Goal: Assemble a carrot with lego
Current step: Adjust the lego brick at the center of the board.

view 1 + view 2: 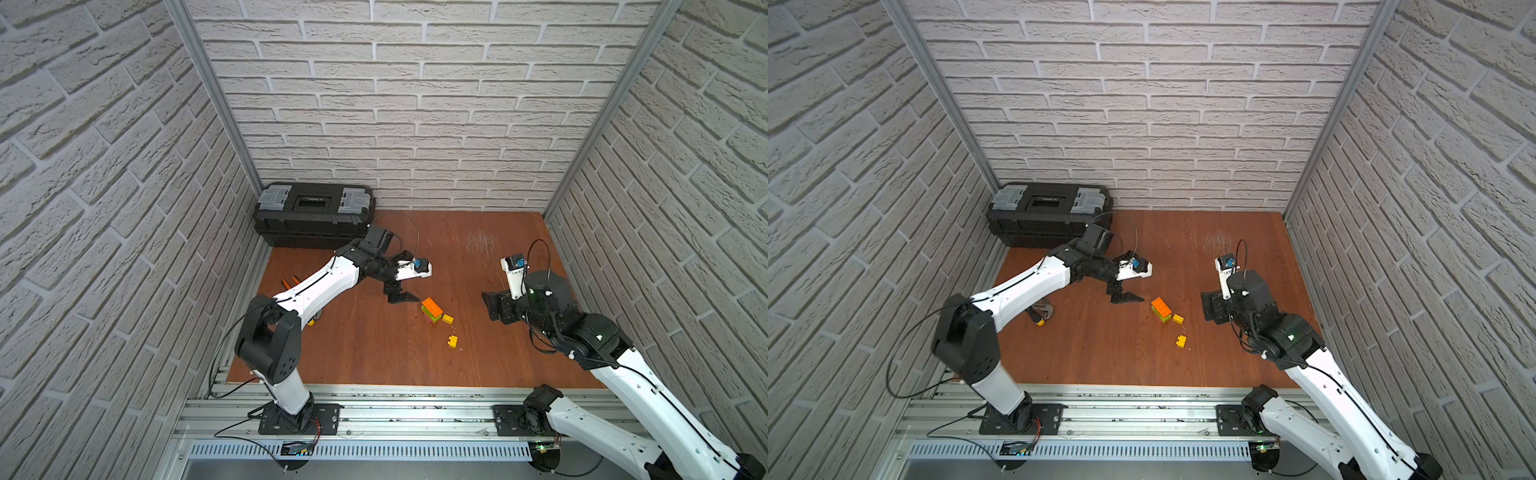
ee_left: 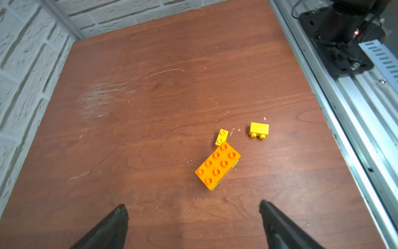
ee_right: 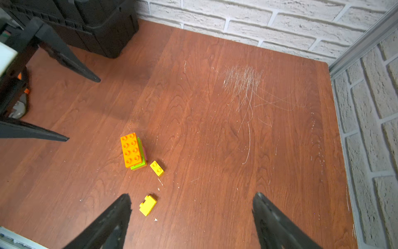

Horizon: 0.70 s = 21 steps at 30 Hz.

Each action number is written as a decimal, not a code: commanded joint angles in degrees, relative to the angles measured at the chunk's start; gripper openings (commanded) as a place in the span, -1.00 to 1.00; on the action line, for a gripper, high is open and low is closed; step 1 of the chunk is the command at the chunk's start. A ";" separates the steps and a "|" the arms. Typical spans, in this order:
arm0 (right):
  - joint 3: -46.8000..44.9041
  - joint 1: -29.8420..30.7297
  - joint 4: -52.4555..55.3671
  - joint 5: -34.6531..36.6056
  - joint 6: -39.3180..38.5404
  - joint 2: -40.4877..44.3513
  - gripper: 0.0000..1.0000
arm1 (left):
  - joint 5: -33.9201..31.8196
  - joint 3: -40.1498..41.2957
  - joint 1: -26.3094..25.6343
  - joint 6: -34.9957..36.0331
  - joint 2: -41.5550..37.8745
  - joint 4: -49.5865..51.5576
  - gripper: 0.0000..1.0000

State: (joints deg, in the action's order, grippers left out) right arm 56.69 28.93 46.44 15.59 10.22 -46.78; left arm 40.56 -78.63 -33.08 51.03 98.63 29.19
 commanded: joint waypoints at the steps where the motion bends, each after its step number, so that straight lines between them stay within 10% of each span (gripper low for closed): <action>1: -2.19 -0.71 0.18 0.23 -0.66 1.28 0.79 | 5.50 -4.57 -1.33 11.58 4.12 2.71 0.96; 21: -8.49 -10.92 -6.42 -19.37 1.80 -3.64 0.75 | 7.56 -7.09 -4.02 18.67 14.86 7.21 0.90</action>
State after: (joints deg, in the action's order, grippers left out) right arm 49.04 19.07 43.31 0.71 11.18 -50.04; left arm 47.18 -87.33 -36.10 68.51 112.18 35.99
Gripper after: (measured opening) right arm 0.874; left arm 0.950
